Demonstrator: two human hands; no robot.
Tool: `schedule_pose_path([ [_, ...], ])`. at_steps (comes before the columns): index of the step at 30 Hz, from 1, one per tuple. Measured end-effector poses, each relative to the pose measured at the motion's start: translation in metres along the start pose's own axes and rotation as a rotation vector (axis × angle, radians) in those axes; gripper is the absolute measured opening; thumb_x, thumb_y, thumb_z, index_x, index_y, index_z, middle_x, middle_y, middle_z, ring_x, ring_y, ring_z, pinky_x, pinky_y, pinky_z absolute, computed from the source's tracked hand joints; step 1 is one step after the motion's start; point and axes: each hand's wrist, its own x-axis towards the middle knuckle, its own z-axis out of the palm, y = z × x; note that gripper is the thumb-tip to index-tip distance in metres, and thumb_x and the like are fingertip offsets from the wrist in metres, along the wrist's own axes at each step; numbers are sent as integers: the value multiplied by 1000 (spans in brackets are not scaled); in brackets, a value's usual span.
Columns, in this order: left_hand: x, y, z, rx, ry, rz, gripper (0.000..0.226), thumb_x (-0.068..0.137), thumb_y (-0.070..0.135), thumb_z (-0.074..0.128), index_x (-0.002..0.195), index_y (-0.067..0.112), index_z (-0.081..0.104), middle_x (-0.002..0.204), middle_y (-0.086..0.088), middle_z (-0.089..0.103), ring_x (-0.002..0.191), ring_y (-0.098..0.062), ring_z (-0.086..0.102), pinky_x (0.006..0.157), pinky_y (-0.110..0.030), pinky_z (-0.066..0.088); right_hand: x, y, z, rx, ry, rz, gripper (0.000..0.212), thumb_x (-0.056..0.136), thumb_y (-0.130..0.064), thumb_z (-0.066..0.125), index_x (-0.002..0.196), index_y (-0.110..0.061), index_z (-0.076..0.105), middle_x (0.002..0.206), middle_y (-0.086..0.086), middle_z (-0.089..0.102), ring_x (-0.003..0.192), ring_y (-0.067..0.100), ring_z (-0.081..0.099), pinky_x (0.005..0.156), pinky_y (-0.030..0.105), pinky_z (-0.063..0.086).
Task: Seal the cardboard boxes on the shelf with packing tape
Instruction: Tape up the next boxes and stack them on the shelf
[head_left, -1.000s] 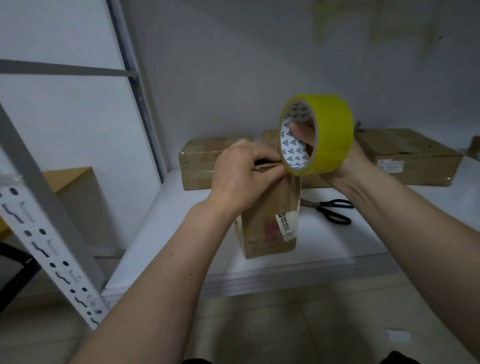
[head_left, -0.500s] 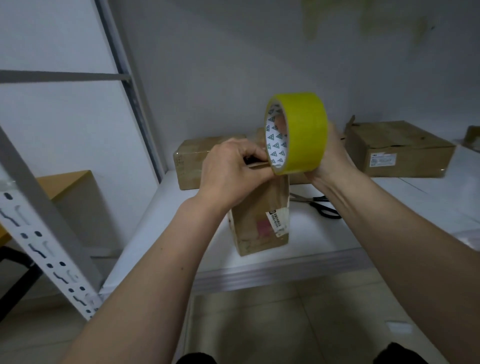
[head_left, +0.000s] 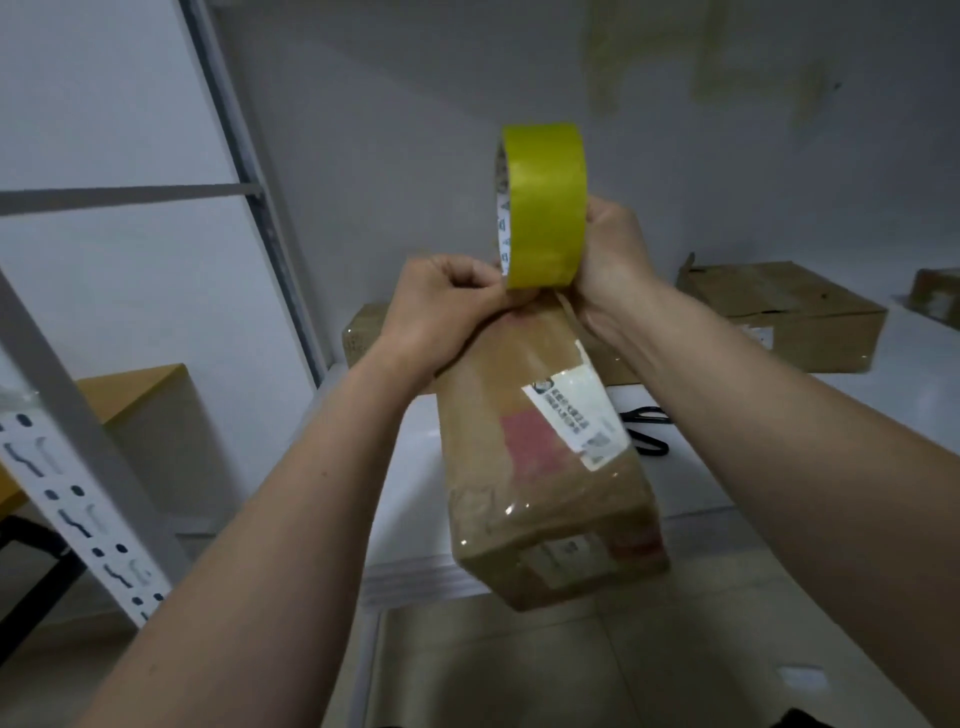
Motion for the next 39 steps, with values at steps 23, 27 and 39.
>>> schedule_pose_path([
  [23, 23, -63, 47, -89, -235, -176, 73, 59, 6, 85, 123, 18, 52, 101, -4, 69, 87, -13, 65, 82, -32, 56, 27, 85, -63, -435, 105, 324, 24, 93, -6, 60, 69, -10, 57, 60, 8, 59, 41, 12, 50, 42, 22, 42],
  [27, 24, -71, 47, -175, -232, -204, 83, 62, 15, 88, 135, 19, 48, 104, -1, 69, 90, -12, 66, 79, -30, 55, 25, 73, -93, -735, 20, 295, 14, 99, -21, 52, 104, -11, 60, 89, 6, 61, 67, 12, 57, 64, 23, 50],
  [39, 23, -84, 42, -352, -220, -302, 104, 50, 34, 93, 138, 4, 47, 109, -11, 66, 97, -24, 67, 84, -39, 55, -12, 89, -159, -1837, -361, 359, 29, 91, -35, 56, 79, -9, 52, 86, 7, 45, 75, 21, 43, 61, 31, 35],
])
